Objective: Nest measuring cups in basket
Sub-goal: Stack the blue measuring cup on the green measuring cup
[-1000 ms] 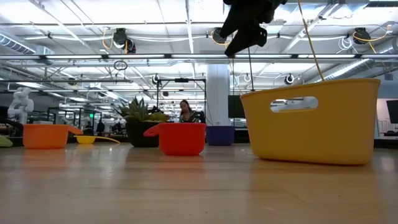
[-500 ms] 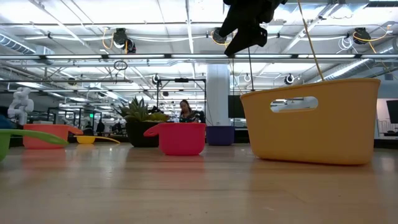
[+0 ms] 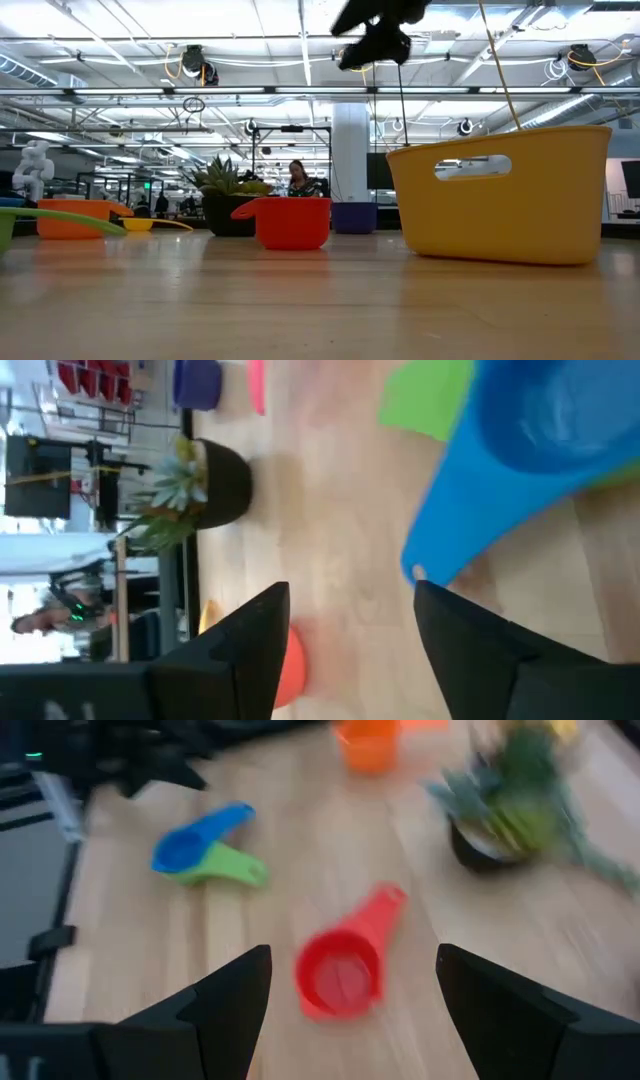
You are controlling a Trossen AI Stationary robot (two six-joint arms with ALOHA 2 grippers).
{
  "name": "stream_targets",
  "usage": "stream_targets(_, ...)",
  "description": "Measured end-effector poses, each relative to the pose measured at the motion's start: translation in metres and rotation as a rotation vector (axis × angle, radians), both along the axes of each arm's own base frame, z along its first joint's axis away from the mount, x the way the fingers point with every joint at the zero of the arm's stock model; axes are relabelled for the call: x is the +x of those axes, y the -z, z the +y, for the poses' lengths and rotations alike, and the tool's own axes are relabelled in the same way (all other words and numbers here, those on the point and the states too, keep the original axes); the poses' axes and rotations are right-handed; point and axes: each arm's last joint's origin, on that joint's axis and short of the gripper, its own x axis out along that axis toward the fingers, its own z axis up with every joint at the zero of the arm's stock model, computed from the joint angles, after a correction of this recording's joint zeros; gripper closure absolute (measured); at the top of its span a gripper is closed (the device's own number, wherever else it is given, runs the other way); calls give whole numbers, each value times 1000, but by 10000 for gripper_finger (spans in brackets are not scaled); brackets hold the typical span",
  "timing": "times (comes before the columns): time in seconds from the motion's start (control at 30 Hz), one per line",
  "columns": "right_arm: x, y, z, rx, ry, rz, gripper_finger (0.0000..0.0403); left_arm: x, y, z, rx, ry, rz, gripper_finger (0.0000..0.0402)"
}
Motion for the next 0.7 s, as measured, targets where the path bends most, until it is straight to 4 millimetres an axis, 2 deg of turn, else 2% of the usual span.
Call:
stream_targets(0.2, 14, 3, 29, -73, -143, -116, 124, -2, -36, 0, -193, -52, -63, 181)
stream_targets(0.33, 32, 19, 49, -80, -270, -169, 124, -7, -54, 6, -311, -92, -80, 195)
stream_targets(0.4, 45, 38, 58, -86, -340, -174, 124, -9, -58, 10, -351, -111, -93, 204)
stream_targets(0.53, 65, 77, 69, -168, -444, -66, 124, -7, -58, 18, -434, -179, -57, 222)
stream_targets(0.6, 73, 86, 69, -220, -482, -23, 125, -3, -58, 22, -479, -216, -38, 232)
stream_targets(0.7, 87, 81, 67, -278, -522, -55, 136, 5, -62, 26, -535, -242, -51, 248)
